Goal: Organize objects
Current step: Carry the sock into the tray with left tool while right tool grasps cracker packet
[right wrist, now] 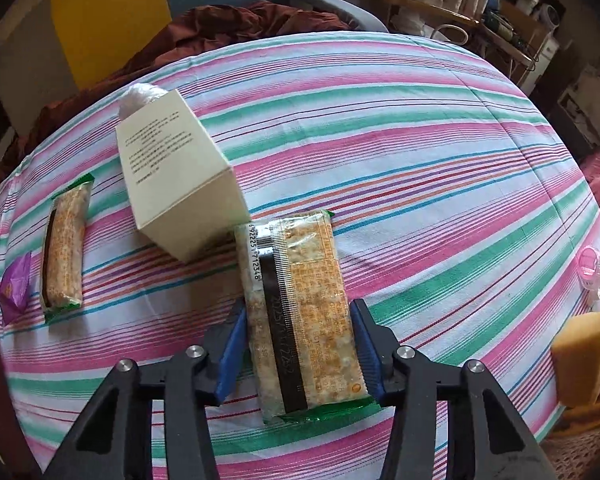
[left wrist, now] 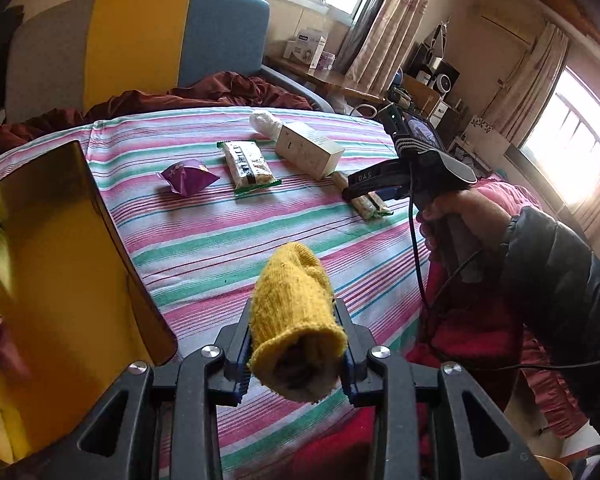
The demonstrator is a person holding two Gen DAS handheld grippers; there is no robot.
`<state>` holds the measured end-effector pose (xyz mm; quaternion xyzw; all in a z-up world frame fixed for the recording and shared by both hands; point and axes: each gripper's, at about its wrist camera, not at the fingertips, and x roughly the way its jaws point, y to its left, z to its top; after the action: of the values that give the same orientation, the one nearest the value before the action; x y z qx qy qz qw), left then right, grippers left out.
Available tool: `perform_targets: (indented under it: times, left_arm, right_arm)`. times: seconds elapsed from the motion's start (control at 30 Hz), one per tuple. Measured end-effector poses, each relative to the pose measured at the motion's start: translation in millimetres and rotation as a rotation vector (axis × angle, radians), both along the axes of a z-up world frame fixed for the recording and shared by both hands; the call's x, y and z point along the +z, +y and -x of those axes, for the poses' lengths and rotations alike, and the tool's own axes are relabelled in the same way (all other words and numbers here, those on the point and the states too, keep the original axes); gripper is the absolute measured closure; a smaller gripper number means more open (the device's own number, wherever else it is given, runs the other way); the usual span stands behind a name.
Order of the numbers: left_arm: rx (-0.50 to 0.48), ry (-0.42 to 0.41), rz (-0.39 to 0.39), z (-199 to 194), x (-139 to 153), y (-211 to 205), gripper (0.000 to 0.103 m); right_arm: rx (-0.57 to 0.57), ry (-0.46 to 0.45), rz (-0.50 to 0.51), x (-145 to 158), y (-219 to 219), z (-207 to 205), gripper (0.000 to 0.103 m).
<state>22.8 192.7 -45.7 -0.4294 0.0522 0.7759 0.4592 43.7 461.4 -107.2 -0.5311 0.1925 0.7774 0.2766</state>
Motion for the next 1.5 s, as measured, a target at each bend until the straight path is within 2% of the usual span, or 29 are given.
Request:
perform_targets:
  times: [0.07,0.17,0.4,0.5,0.63,0.73,0.83,0.9,1.03,1.2,1.3,1.4,1.5]
  left_arm:
    - [0.015,0.001,-0.01,1.8,3.4,-8.3,0.069]
    - [0.057,-0.003,-0.033,7.5,9.8,-24.1,0.069]
    - [0.214,-0.007,-0.088,38.5,27.7,-78.5,0.069]
    - [0.328,-0.006,-0.076,67.9,29.5,-108.8,0.069]
    - [0.47,-0.056,-0.069,118.3,25.5,-145.0,0.069]
    - [0.525,-0.075,-0.039,156.3,21.1,-157.5,0.069]
    - [0.541,-0.103,0.02,190.6,7.2,-154.9,0.069]
    - [0.526,-0.115,0.055,206.8,-2.8,-147.0,0.069]
    - [0.52,-0.115,0.141,233.8,-24.4,-127.4,0.068]
    - [0.571,-0.128,0.279,264.5,-50.3,-120.3,0.056]
    - [0.553,-0.081,0.276,260.7,-44.8,-119.4,0.055]
    - [0.578,-0.09,0.253,250.5,-38.0,-128.3,0.055]
    - [0.617,-0.051,0.226,233.8,-23.8,-139.4,0.055]
  right_arm:
    - [0.065,0.008,0.027,0.6,-11.2,4.3,0.053]
    - [0.137,-0.018,0.002,-0.4,-25.4,12.7,0.053]
    - [0.151,-0.018,0.0,1.2,-22.8,10.1,0.053]
    - [0.154,-0.02,-0.006,2.5,-23.0,10.5,0.053]
    - [0.167,-0.028,-0.023,6.1,-26.1,6.0,0.053]
    - [0.175,-0.031,-0.03,7.2,-26.8,5.9,0.053]
    - [0.179,-0.032,-0.032,7.9,-21.9,7.1,0.053]
    - [0.183,-0.033,-0.037,8.9,-37.1,2.3,0.053]
    - [0.188,-0.033,-0.041,11.0,-41.1,-1.9,0.053]
    - [0.194,-0.032,-0.043,13.3,-42.2,-6.7,0.053]
    - [0.198,-0.032,-0.045,12.7,-41.5,-6.6,0.052]
    - [0.203,-0.032,-0.048,13.3,-41.2,-5.4,0.052]
    - [0.204,-0.033,-0.052,15.3,-40.7,-8.5,0.053]
